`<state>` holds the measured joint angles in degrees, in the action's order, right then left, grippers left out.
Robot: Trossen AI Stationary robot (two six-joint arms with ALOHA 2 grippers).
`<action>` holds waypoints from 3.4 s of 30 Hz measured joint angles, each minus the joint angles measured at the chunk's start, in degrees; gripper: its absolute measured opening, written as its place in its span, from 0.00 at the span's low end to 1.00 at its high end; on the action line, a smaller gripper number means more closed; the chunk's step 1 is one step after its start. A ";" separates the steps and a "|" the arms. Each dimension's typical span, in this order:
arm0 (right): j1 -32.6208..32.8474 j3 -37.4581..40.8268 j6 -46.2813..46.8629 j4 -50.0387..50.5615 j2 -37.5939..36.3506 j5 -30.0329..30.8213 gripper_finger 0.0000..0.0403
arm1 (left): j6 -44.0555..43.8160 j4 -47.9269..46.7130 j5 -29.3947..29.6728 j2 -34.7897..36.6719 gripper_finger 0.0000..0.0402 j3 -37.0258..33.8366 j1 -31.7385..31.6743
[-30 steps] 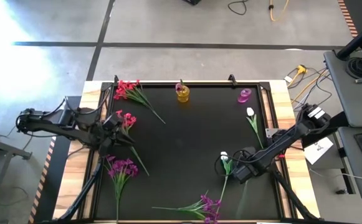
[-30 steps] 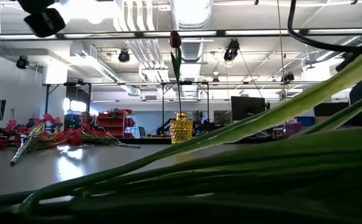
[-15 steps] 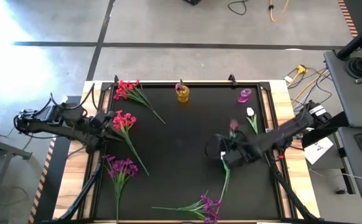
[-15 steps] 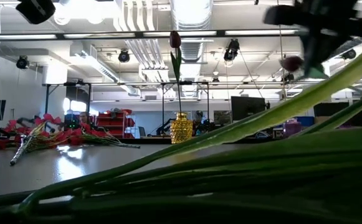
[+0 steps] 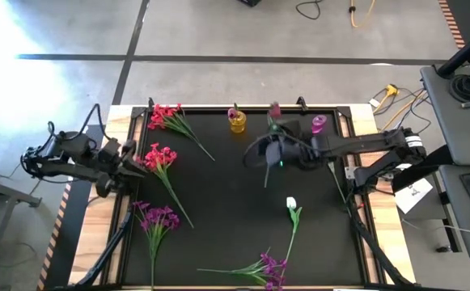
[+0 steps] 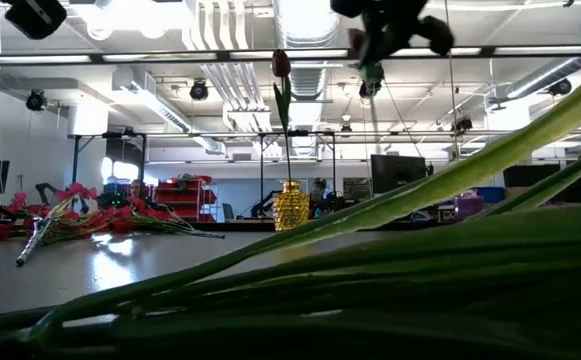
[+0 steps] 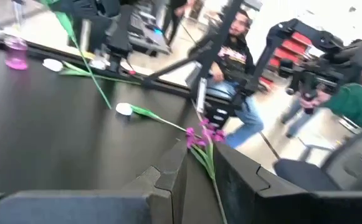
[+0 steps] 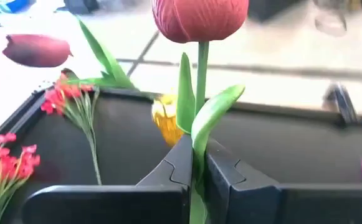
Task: Sort flowers into vase by color
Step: Put the pink tulip into the yellow flower vase, then put the left violet flowers into the yellow flower vase
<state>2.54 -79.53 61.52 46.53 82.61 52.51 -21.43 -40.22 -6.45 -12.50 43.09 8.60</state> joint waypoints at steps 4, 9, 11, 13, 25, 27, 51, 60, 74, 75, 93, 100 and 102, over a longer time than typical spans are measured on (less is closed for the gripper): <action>-4.59 0.02 -15.91 -9.49 0.00 0.11 0.03 | -0.65 -0.07 2.91 3.75 0.16 -2.06 0.00; -9.95 0.18 -33.22 -20.80 0.01 -0.13 0.03 | -4.97 0.63 4.92 7.22 0.16 -5.29 -0.02; -11.80 0.34 -39.76 -27.12 0.48 -0.41 0.03 | -7.00 1.37 7.37 8.13 0.16 -6.82 -0.02; -13.93 0.47 -47.29 -34.53 1.20 -2.09 0.03 | -8.36 3.00 11.31 8.57 0.16 -8.63 -0.02; -26.09 0.23 -63.65 -65.53 10.69 -24.46 0.03 | -9.78 10.86 25.26 6.72 0.16 -12.78 -0.07; -26.44 0.22 -63.69 -66.61 11.94 -26.26 0.03 | -10.44 10.83 25.52 6.74 0.16 -12.78 -0.07; -26.48 0.15 -61.60 -69.53 18.42 -28.56 0.04 | -40.34 -18.23 22.94 5.57 0.19 -12.85 -0.07; -26.44 -0.86 -57.57 -57.04 14.39 -29.91 0.27 | -40.48 -18.28 23.39 4.86 0.40 -12.85 -0.07; -24.28 -5.23 -57.63 -43.15 10.36 -32.16 0.62 | -33.07 -13.93 10.68 -0.59 0.47 -12.78 -0.07; -24.24 -5.53 -57.66 -42.73 10.10 -32.17 0.64 | -32.94 -12.16 8.79 -1.24 0.47 -12.77 -0.07; -24.28 -11.71 -56.78 -26.53 7.67 -40.54 0.87 | -48.68 -11.77 -10.81 -18.74 0.48 -12.74 4.67; -24.28 -14.84 -61.19 -25.40 7.67 -40.54 0.90 | -67.74 -11.59 -10.90 -24.40 0.58 -12.76 14.51; -24.28 -15.92 -62.82 -24.89 7.67 -40.51 0.90 | -72.64 -10.84 -10.63 -26.20 0.62 -12.76 17.94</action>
<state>-21.74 -95.44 -1.30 21.64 90.28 12.00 -94.07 -51.06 -17.08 -38.70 30.33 26.54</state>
